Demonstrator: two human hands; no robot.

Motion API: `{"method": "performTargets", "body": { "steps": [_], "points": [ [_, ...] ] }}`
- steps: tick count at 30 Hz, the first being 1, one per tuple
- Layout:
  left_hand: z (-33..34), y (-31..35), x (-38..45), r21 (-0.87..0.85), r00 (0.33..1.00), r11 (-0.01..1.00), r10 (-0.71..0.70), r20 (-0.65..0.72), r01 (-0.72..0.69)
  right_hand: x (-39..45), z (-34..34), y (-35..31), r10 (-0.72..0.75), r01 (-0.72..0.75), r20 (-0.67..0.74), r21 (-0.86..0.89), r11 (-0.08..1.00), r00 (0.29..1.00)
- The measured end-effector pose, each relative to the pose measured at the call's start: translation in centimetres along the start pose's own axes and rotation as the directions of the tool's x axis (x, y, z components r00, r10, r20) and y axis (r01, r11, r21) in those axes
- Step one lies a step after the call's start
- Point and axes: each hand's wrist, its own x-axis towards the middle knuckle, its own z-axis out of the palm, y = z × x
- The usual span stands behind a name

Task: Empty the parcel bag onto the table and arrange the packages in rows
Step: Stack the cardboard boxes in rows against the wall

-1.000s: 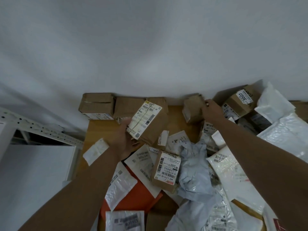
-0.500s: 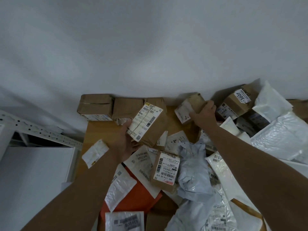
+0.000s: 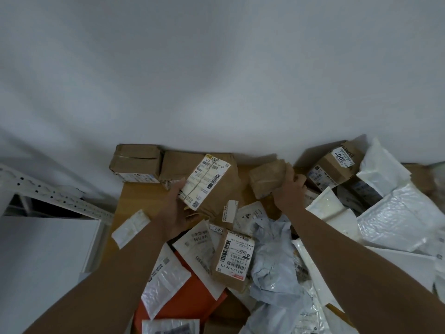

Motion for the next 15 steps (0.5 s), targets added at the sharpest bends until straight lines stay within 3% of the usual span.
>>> {"method": "performTargets", "body": {
  "steps": [2, 8, 15],
  "points": [
    [-0.1, -0.1, -0.1, -0.007, 1.000, 1.000, 0.003, -0.010, -0.003, 0.0, 0.5, -0.2, -0.072, 0.073, -0.040, 0.021, 0.997, 0.997],
    [-1.0, -0.1, -0.3, -0.020, 0.999, 1.000, -0.001, -0.043, 0.000, 0.0, 1.2, -1.3, -0.008, 0.008, -0.025, 0.015, 1.000, 1.000],
    [-1.2, 0.6, -0.5, 0.000, 0.998, 1.000, 0.015, -0.065, -0.015, 1.1, 1.8, -4.0, -0.083, 0.085, 0.021, -0.063, 0.994, 0.996]
  ]
}}
